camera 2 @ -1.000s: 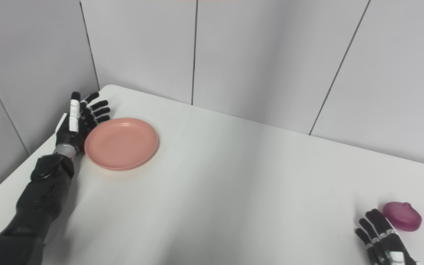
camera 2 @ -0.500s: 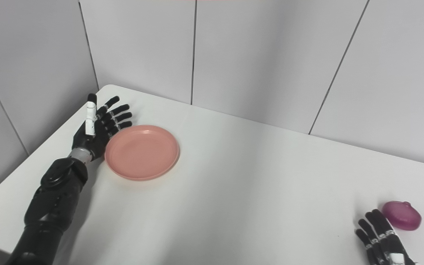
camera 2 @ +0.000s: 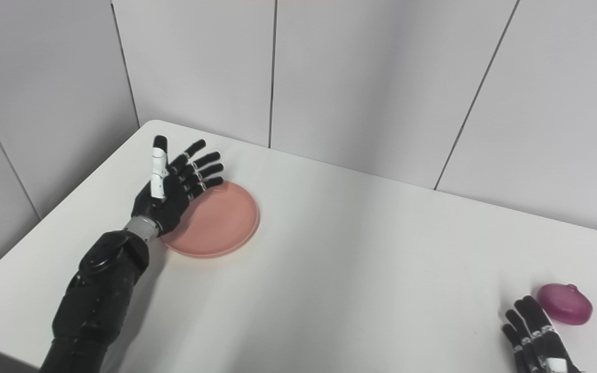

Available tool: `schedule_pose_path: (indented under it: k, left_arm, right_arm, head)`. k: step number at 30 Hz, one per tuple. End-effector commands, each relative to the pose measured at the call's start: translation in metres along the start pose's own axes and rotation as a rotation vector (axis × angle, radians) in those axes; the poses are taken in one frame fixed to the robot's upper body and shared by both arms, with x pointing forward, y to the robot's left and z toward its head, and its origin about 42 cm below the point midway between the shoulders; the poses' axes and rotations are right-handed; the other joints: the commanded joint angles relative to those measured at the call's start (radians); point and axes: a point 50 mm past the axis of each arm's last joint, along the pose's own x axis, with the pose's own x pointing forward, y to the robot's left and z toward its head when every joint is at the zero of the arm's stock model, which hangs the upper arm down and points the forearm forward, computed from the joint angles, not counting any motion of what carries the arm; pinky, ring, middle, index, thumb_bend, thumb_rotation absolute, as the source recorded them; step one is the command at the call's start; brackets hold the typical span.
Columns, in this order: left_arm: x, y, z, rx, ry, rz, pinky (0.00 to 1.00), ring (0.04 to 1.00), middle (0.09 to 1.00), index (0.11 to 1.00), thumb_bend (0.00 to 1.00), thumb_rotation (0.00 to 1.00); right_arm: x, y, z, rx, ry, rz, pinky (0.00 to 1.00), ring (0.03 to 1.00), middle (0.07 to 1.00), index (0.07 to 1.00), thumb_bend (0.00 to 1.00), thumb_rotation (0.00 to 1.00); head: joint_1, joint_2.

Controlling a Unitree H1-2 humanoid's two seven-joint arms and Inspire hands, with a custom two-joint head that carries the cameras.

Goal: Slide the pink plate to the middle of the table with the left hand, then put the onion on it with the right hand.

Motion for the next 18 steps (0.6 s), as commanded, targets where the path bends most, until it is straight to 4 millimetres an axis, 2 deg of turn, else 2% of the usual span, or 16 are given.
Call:
schedule_pose_path:
  k: [1,8,18]
  left_arm:
    - [0.004,-0.018,0.013,0.001,-0.044,-0.055,0.73,0.770,0.776,0.888,0.86,0.97]
    - [-0.004,-0.045,0.000,-0.015,0.004,-0.110,0.75,0.770,0.794,0.892,0.84,1.00]
    - [0.008,-0.042,0.014,-0.008,-0.029,-0.097,0.72,0.753,0.765,0.878,0.87,0.99]
  right_arm:
    - [-0.010,0.004,-0.017,0.029,0.109,-0.016,0.96,0.931,0.919,0.896,0.87,0.75]
    - [-0.010,0.011,-0.015,0.024,0.101,-0.007,0.98,0.943,0.931,0.914,0.85,0.76]
    - [-0.008,0.013,-0.013,0.025,0.096,0.002,1.00,0.968,0.961,0.948,0.83,0.78]
  head:
    - [-0.003,0.001]
    - [-0.010,0.003]
    - [-0.010,-0.003]
